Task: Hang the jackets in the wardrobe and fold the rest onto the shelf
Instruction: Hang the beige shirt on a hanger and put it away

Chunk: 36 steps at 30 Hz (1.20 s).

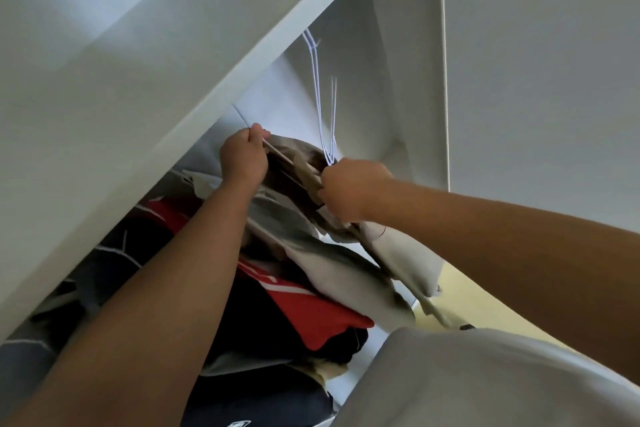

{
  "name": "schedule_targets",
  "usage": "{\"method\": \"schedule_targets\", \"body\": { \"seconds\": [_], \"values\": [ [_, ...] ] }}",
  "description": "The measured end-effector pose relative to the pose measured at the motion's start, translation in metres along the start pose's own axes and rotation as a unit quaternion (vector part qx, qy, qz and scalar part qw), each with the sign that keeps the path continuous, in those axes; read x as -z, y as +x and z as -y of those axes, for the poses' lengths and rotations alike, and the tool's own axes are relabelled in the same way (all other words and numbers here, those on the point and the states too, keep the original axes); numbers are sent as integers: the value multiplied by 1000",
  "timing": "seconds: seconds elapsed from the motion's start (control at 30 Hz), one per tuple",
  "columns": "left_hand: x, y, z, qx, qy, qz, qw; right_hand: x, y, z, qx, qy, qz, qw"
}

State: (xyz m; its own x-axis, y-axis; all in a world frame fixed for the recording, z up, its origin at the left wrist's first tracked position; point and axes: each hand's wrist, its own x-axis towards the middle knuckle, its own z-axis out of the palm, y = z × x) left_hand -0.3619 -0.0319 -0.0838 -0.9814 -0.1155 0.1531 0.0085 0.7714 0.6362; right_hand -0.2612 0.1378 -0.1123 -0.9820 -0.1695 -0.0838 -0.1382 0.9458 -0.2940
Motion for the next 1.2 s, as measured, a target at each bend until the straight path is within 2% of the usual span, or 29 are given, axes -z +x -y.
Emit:
{"method": "schedule_targets", "body": {
  "seconds": [0.2,0.37,0.63,0.83,0.87,0.93,1.03,1.13,1.2],
  "values": [
    [10,10,0,8,-7,-72,997,-15,14,18,33,36,-54,997],
    [18,16,-3,0,-1,-140,990,-11,30,25,46,55,-59,996],
    [22,29,10,86,-52,-121,988,-10,50,31,60,30,-51,996],
    [22,23,17,100,-41,-55,993,-22,59,27,61,22,-43,997],
    [23,25,16,105,-22,-42,993,-23,59,25,65,22,-44,997],
    [28,26,12,104,96,-30,989,-24,60,22,72,29,-46,996],
    [34,16,-7,62,251,-16,966,-22,61,13,59,54,-59,995],
    [32,5,-28,51,309,68,947,-18,59,-4,7,82,-123,989],
    [27,3,-36,10,328,73,942,-18,60,-20,-50,114,-179,976]
  ]
}}
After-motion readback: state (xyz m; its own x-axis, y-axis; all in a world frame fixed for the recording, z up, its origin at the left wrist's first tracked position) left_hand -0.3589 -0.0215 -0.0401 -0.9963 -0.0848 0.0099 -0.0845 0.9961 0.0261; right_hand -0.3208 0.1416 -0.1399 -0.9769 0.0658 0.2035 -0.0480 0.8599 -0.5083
